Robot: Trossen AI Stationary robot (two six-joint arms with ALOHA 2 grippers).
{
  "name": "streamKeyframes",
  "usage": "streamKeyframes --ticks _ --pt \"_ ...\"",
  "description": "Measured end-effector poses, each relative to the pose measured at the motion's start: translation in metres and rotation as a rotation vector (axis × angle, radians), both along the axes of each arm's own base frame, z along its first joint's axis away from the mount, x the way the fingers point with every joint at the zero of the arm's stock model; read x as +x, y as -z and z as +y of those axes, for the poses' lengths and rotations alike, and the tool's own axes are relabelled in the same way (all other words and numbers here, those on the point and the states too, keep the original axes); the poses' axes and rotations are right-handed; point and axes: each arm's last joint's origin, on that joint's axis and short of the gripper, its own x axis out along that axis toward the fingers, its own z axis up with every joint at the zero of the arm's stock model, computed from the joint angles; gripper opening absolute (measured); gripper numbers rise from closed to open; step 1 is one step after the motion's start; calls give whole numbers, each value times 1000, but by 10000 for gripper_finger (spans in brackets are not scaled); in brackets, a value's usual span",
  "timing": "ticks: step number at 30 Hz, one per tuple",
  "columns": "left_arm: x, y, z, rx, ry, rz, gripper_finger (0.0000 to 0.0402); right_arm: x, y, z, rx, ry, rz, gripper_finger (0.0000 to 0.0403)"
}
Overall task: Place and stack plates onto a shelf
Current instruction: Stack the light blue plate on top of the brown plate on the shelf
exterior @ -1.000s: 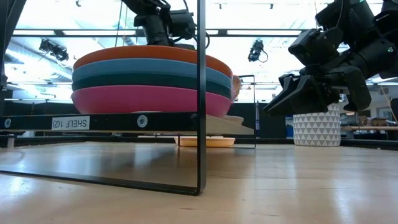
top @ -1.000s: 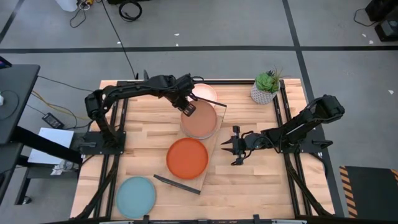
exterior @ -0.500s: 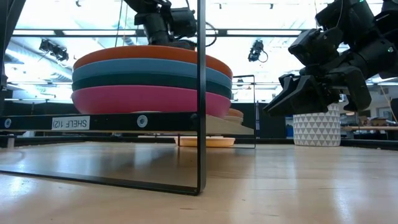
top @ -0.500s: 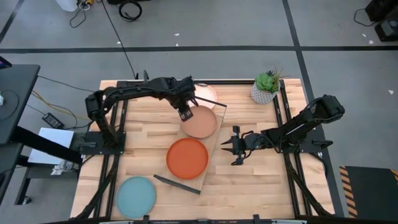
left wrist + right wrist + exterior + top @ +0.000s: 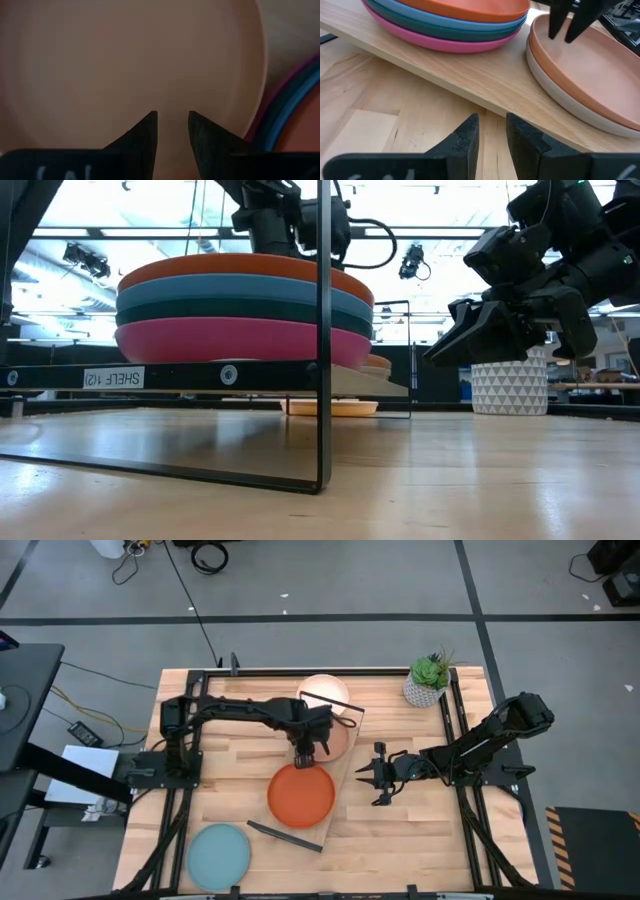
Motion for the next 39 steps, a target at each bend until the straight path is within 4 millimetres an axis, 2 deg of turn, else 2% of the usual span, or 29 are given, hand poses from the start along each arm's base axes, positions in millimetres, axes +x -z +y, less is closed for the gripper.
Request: streamKeyframes --ticks 3,10,14,20,24,28,33,39 --pt "1 3 -6 -18 18 9 117 0 0 0 0 0 0 103" --pt "2 3 -13 -181 37 -12 117 0 0 0 -1 -1 -1 103" --pt "3 2 -13 -180 63 -20 117 0 0 0 -1 -1 0 103" --pt "6 -10 -4 -106 36 -39 117 0 0 0 -2 -1 0 103" --pt "6 -25 0 -104 24 -19 117 0 0 0 -2 -1 0 103" --pt "-2 -39 -5 -116 29 48 117 -1 1 0 3 3 14 103" --pt "-18 -46 -18 -101 83 -6 117 -3 5 -1 26 21 56 103" --pt "-56 -51 -18 -66 44 -101 117 -4 7 -1 29 32 63 103"
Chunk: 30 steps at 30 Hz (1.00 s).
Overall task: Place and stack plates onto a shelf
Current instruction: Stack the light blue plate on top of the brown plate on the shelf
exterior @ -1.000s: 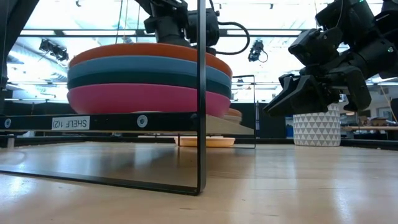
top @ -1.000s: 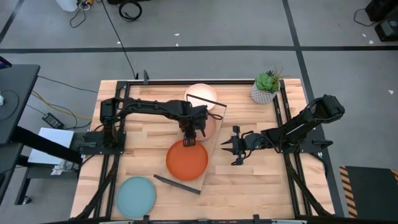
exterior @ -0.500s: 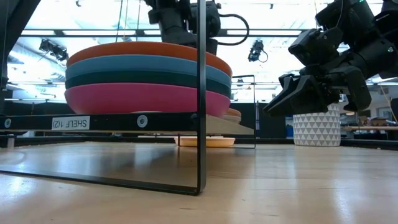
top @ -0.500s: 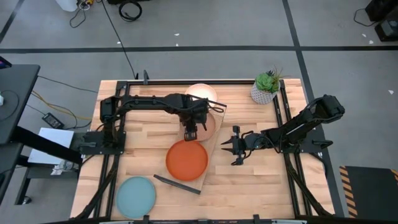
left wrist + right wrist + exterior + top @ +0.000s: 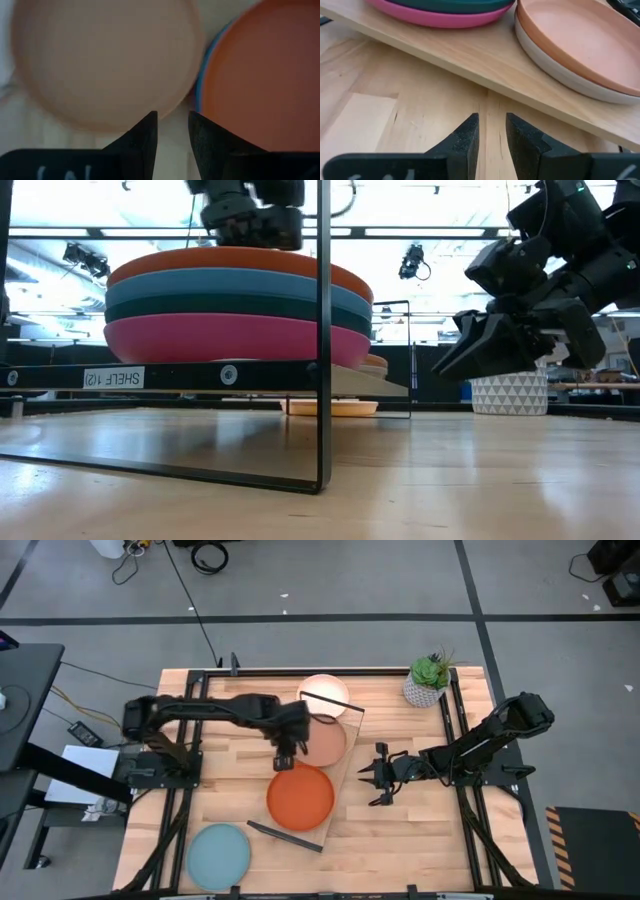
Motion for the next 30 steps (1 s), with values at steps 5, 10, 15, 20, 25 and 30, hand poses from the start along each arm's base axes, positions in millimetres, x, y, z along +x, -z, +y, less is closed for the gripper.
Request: streamKeyframes --ticks 5,10,15,20,25,30 --pt "-36 -1 5 -18 -135 -42 117 1 -1 0 12 11 -14 103" --pt "-70 5 -15 -241 -225 12 117 -1 1 0 12 13 12 103" --pt "-94 2 -52 -395 -292 78 117 -2 0 -1 -68 10 18 103" --pt "-110 7 -89 -383 -336 134 117 0 -8 -2 -165 -11 -37 103" --pt "-129 29 -123 -287 -294 198 117 0 -16 -2 -221 -42 -70 103" --pt "-149 55 -145 -292 -348 289 117 1 -19 -2 -260 -58 -92 103"
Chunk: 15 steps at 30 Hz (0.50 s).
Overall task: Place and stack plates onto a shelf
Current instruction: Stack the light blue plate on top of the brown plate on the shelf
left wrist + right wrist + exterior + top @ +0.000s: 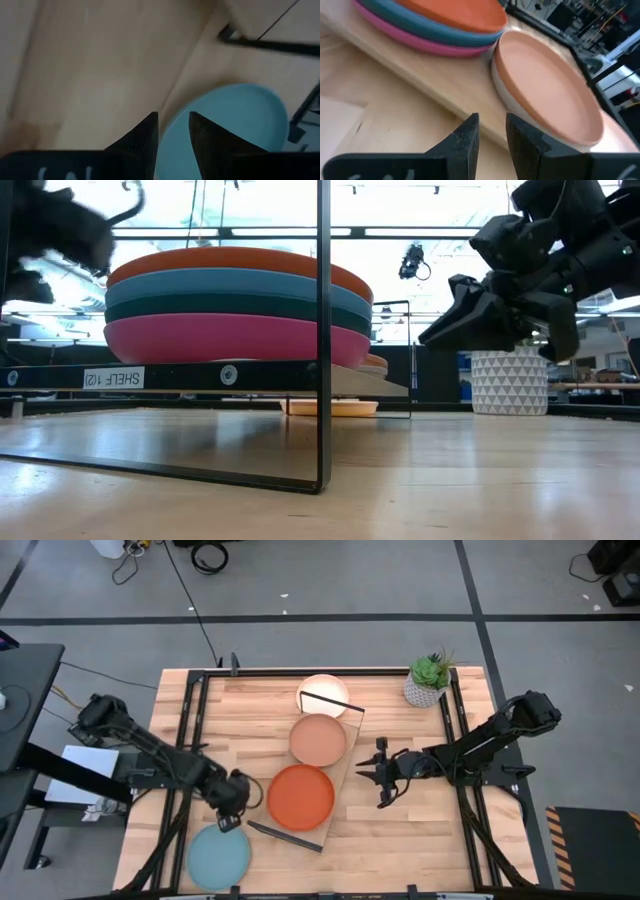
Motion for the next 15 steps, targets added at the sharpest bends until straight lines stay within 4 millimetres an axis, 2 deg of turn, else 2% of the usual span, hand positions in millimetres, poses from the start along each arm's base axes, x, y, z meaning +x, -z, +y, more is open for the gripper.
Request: streamKeyframes --ticks 8,15 --pt "-27 21 -29 -14 -74 33 120 2 -4 -4 -19 -5 -31 103" --pt "-35 22 -41 39 -60 -82 181 3 -4 -6 -7 -19 -31 103"
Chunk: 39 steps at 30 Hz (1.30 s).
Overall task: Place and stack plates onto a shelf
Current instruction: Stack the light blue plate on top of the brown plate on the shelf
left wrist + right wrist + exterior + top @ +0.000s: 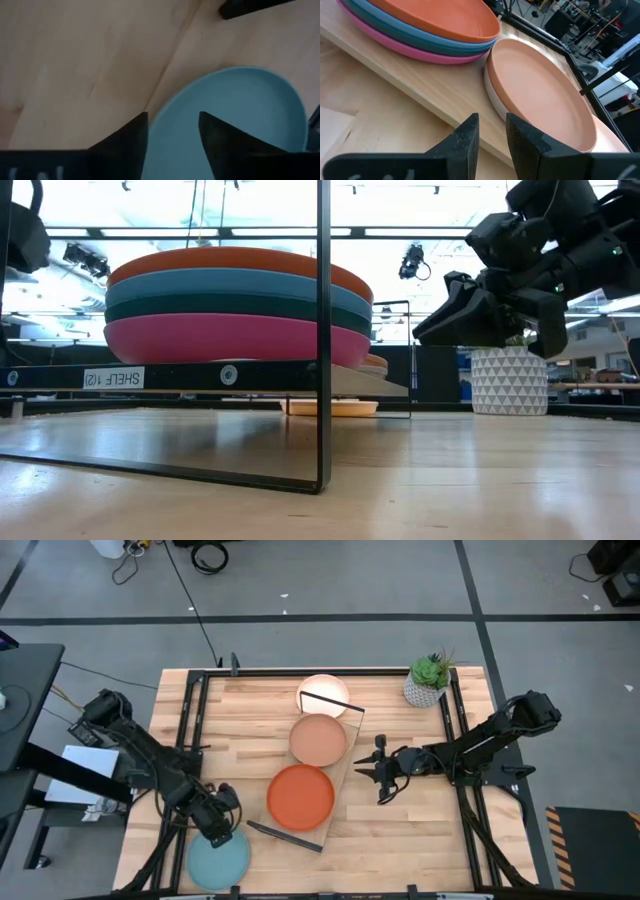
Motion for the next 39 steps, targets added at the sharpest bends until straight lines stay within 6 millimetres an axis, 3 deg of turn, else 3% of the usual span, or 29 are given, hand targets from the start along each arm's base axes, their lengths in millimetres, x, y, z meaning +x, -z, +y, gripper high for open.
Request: streamKeyframes --ticks 5,13,17,22,27,39 --pt "1 10 -8 63 95 -15 213 0 0 1 12 -13 -1 103" --pt "2 36 -21 137 312 63 192 0 0 1 27 -31 0 103" --pt "3 42 -24 153 373 78 141 0 0 1 33 -29 0 103" --pt "3 38 -26 102 450 79 24 0 0 1 32 -29 0 103" --pt "2 14 -25 59 450 50 14 0 -1 1 25 -33 -7 103" --pt "5 -119 -10 -249 144 -358 14 1 -1 0 17 -29 -13 103"
